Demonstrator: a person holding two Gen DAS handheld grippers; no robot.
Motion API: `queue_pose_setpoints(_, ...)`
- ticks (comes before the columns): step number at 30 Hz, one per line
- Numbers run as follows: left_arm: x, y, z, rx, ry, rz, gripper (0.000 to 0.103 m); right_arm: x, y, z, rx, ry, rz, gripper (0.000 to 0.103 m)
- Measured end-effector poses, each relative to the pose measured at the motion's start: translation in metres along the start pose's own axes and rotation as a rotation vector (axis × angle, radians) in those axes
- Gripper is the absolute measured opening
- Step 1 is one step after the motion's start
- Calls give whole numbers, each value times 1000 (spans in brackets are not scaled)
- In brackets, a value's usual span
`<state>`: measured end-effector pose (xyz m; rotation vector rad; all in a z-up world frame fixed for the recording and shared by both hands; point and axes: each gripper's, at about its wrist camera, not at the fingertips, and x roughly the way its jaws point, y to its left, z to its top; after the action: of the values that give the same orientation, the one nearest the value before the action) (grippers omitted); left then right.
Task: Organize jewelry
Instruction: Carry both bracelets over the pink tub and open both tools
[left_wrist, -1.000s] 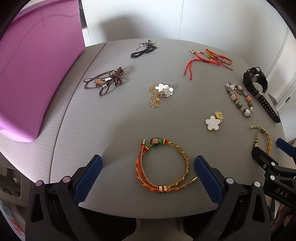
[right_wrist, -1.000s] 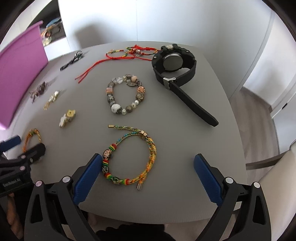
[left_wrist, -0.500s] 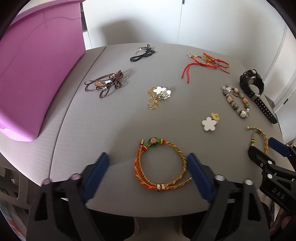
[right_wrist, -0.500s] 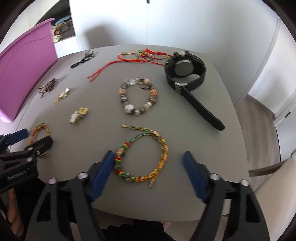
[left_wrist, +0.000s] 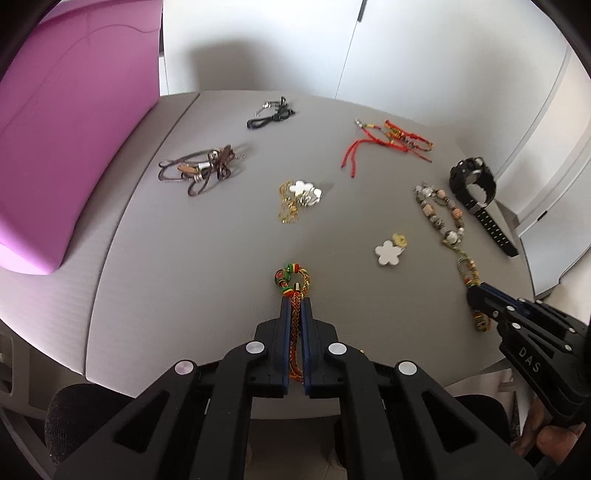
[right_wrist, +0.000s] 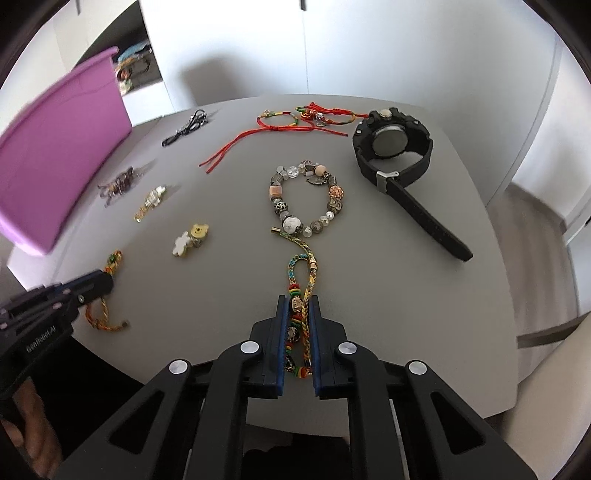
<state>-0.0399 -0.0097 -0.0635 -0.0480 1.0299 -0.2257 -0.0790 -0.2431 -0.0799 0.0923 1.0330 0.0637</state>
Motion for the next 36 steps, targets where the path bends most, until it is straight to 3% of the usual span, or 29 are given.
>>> queue_pose_setpoints(1,-4,0,1,3,-12,-8,5,-2,1,0,4,-7,4,3)
queue_pose_setpoints(14,-52,5,24,20,-109,-70,5,-41,15,21,14,-93,66,3)
queue_pose_setpoints(21,-93,21,45,9,-186,-72,5,-74,47,52,-48,-183,112,3)
queue_pose_setpoints(28,-139,56,74,-12,-266,-37,5,-109,105,110,-147,-289,227,3)
queue_pose_setpoints(31,-155,79,88,-34,-304,0,5,-122,147,140,-224,-341,285,3)
queue_pose_setpoints(36,-177,129,112,-92,-352,95,5,-123,210,180,-315,-350,392,3)
